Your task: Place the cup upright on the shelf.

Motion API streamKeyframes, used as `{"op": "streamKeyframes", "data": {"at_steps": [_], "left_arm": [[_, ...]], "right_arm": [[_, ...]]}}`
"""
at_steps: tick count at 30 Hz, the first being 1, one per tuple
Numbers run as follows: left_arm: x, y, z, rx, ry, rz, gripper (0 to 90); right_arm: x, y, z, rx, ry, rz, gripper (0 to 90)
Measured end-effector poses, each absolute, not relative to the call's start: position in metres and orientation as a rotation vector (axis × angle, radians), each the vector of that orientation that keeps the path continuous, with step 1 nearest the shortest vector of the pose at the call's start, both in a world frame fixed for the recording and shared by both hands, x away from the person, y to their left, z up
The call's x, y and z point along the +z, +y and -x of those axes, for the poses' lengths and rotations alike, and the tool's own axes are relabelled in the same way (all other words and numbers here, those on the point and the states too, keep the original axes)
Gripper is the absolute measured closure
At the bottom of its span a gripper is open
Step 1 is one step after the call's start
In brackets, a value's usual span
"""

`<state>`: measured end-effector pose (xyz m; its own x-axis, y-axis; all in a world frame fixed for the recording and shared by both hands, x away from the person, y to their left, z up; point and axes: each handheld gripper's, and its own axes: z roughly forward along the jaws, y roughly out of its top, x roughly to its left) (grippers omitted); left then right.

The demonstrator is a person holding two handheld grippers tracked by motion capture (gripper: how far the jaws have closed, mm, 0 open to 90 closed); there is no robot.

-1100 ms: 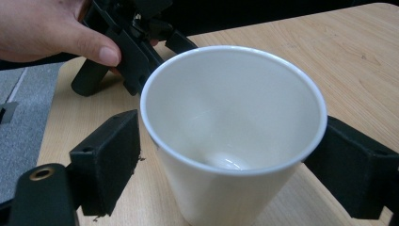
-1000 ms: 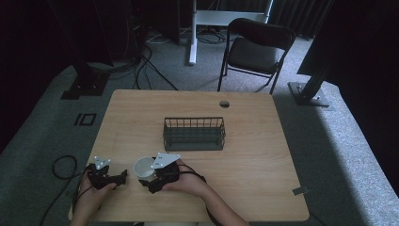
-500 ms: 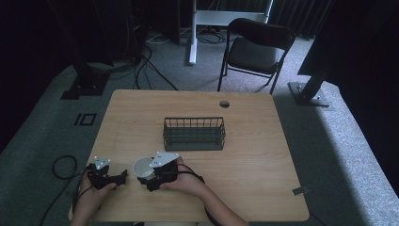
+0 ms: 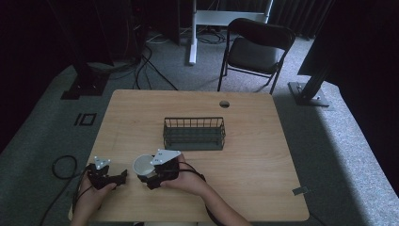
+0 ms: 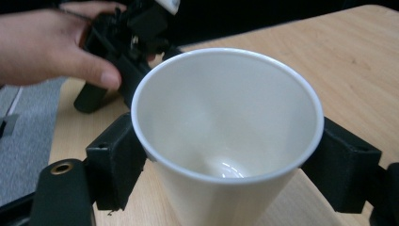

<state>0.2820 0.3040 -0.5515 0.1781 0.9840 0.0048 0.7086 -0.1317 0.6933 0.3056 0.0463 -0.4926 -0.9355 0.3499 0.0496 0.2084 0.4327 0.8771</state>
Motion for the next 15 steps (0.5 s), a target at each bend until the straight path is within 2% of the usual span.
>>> {"op": "streamKeyframes", "data": {"at_steps": [15], "left_arm": [[-0.551, 0.304, -0.282, 0.644, 1.588, -1.91, 2.8]], "right_arm": [[-0.459, 0.036, -0.309, 1.593, 2.481, -0.498, 19.8]]}}
